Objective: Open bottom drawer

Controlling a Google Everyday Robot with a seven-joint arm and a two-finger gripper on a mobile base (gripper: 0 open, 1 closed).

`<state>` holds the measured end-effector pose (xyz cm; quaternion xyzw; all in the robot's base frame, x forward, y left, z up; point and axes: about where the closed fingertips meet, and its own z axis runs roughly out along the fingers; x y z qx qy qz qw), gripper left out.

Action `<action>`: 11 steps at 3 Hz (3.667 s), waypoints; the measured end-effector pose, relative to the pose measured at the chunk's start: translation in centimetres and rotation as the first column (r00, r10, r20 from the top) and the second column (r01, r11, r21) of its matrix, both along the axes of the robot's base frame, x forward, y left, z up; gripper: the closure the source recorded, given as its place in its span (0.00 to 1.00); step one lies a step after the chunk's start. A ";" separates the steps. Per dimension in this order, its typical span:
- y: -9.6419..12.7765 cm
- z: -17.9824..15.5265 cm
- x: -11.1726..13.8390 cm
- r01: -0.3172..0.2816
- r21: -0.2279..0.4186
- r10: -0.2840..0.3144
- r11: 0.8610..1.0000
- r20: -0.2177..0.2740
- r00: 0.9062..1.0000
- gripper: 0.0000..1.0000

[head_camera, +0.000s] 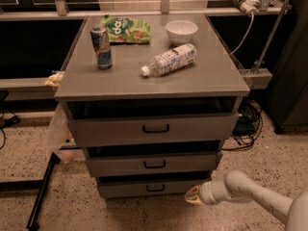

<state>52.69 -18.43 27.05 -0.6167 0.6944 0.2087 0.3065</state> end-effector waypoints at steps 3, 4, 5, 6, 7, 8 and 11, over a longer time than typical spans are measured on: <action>0.2 -3.4 2.8 -0.007 0.010 0.007 1.000 0.039 0.999 0.16; 0.4 -3.9 3.6 -0.013 0.012 0.013 1.000 0.042 0.999 0.16; 0.7 -4.6 3.8 -0.021 -0.005 0.021 1.000 0.052 0.998 0.17; 1.1 -5.0 4.1 -0.035 -0.019 0.036 0.999 0.072 0.997 0.16; 1.6 -4.7 4.7 -0.056 -0.039 0.060 0.998 0.110 0.992 0.13; 1.9 -4.4 5.3 -0.074 -0.065 0.083 0.995 0.141 0.986 0.12; 1.3 -5.5 7.1 -0.081 -0.131 0.100 0.988 0.152 0.983 0.10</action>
Offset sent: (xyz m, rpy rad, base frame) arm 0.0271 -0.0010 -0.0298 0.0090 -0.0493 -0.0010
